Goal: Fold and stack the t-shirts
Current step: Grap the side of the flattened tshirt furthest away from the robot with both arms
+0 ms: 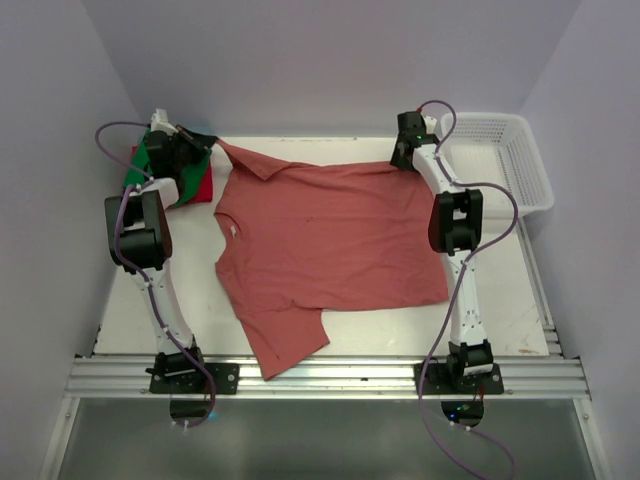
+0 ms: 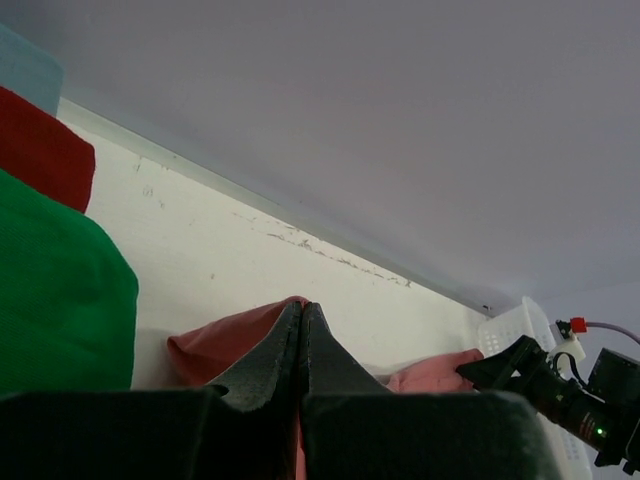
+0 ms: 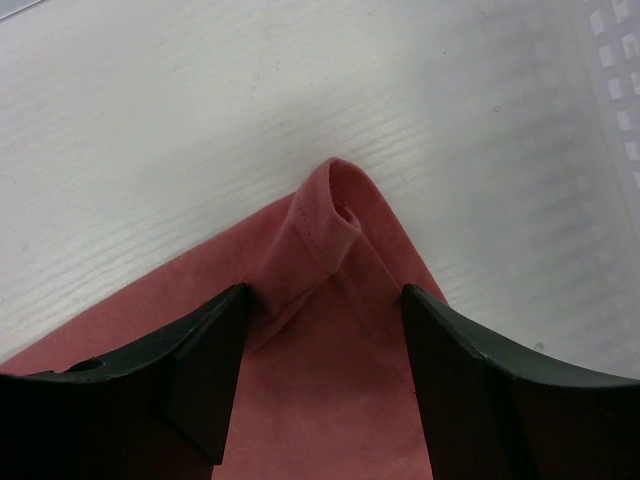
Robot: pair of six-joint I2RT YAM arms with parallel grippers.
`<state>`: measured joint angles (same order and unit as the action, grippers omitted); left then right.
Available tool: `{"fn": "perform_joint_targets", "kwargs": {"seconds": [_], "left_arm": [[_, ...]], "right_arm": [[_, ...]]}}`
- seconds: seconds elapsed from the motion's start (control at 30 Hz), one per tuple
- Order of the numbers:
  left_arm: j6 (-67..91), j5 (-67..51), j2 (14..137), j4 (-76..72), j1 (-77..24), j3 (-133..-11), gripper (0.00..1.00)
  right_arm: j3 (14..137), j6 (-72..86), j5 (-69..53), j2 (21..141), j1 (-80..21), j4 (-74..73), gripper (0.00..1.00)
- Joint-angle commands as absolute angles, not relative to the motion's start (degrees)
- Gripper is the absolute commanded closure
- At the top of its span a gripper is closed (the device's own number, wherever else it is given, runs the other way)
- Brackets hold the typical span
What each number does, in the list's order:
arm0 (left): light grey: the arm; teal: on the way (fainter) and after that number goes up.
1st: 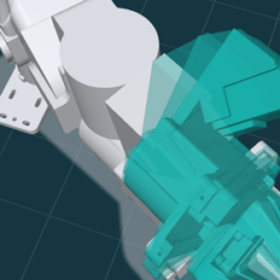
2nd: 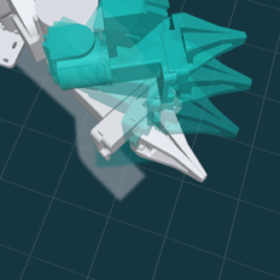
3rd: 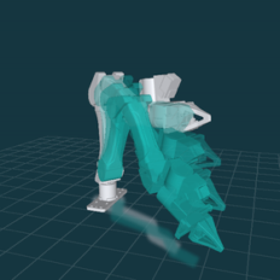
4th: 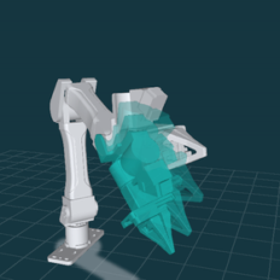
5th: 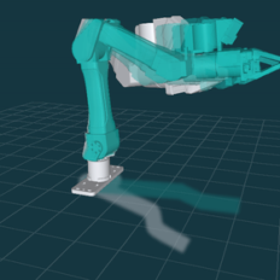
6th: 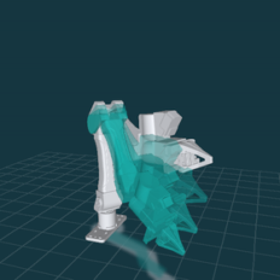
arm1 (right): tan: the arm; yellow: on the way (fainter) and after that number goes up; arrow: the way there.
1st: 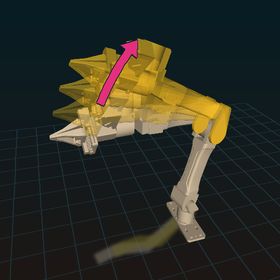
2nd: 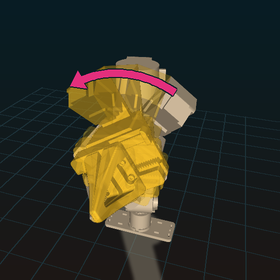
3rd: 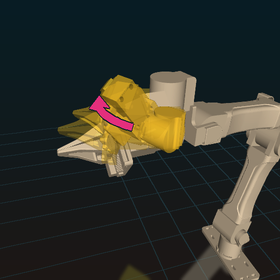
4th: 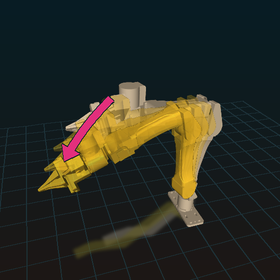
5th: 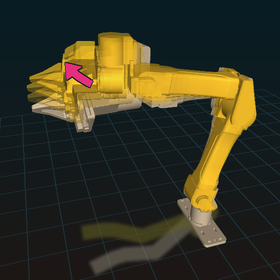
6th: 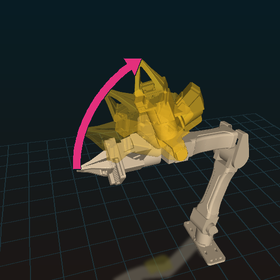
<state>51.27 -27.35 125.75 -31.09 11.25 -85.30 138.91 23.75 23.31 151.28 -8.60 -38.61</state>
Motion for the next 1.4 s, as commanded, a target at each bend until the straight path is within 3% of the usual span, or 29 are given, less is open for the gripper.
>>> {"fn": "perform_joint_targets", "kwargs": {"seconds": [0.0,0.4,0.53,0.77,1.17,1.37], "left_arm": [[50.1,-28.3,125.2,-32.7,12.0,-87.9,1.0],[50.4,-28.9,125.9,-32.8,12.0,-88.6,1.0],[50.9,-29.3,126.2,-33.0,12.0,-88.6,1.0],[51.0,-29.5,126.5,-33.0,12.0,-88.6,1.0],[51.5,-29.7,127.1,-33.4,12.0,-88.5,1.0],[51.7,-29.8,127.3,-33.6,12.0,-88.5,1.0]], "right_arm": [[140.6,24.0,24.3,151.9,-8.1,-35.8,0.34],[137.7,19.5,28.3,147.9,-7.7,-28.7,0.3],[143.4,20.1,27.4,151.4,-6.9,-31.6,0.37],[140.0,20.4,26.5,151.9,-6.3,-29.4,0.49],[135.6,23.0,15.6,150.4,-5.5,-26.2,0.42],[133.1,24.2,12.1,149.3,-5.4,-22.3,0.51]]}}
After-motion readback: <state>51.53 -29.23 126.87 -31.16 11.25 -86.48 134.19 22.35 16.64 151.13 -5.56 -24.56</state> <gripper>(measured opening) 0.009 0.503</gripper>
